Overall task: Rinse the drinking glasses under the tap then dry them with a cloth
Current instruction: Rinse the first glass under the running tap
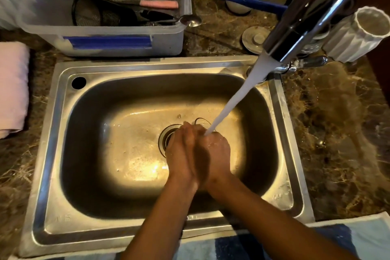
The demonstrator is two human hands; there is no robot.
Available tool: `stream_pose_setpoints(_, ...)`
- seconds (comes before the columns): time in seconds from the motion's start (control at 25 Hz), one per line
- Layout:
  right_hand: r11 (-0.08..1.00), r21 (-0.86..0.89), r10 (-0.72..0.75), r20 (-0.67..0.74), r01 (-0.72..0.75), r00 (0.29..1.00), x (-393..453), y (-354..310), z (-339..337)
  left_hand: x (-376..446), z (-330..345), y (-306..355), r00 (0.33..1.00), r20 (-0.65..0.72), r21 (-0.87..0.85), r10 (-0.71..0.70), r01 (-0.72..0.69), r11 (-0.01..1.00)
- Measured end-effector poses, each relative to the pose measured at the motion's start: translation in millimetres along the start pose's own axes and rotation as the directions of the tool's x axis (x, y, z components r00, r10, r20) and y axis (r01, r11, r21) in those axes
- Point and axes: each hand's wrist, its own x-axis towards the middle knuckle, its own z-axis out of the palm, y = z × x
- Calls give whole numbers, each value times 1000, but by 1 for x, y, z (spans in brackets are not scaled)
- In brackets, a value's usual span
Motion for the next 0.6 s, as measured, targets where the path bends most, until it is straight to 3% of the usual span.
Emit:
stream_pose_setpoints(0.04,1000,-22,14,13,-14,1000,-2,-2,2,-1,-2,0,999,-6,26,49,-49,998)
stream_pose_setpoints(0.08,996,-59,-59,54,63,997,-4,-1,0,1,-5,7,1000,15,49,-2,1,999)
stream_pose_setpoints(0.16,905,-198,-348,164,376,923,-11,9,-13,7,-8,27,973,36,91,-227,223,971)
stream_pose_setpoints(0.2,870,-213,-432,108,445,895,-12,15,-14,9,-11,32,955,45,101,-294,288,952)
stream_pose_setpoints(0.28,949,-140,-291,-46,282,956,-6,12,-6,1,-6,26,978,72,67,-197,193,979)
stream_pose_setpoints(0.36,999,-18,30,-58,-31,998,-4,-2,3,-1,-5,1,1000,19,6,-15,15,1000)
stream_pose_setpoints(0.4,999,-48,24,-26,-26,999,-7,-3,6,-3,-6,0,1000,6,-9,-24,24,1000)
stream_pose_setpoints(0.48,968,-129,-205,104,217,973,-16,2,-6,-1,-12,16,979,64,22,-192,191,981)
stream_pose_setpoints(0.52,908,-181,-346,187,378,920,-18,10,-16,3,-14,24,951,93,49,-296,293,955)
stream_pose_setpoints(0.56,870,-193,-421,185,453,888,-18,16,-19,3,-16,28,931,94,73,-352,347,935)
stream_pose_setpoints(0.6,886,-166,-418,123,434,900,-13,17,-15,1,-14,27,939,102,76,-330,323,943)
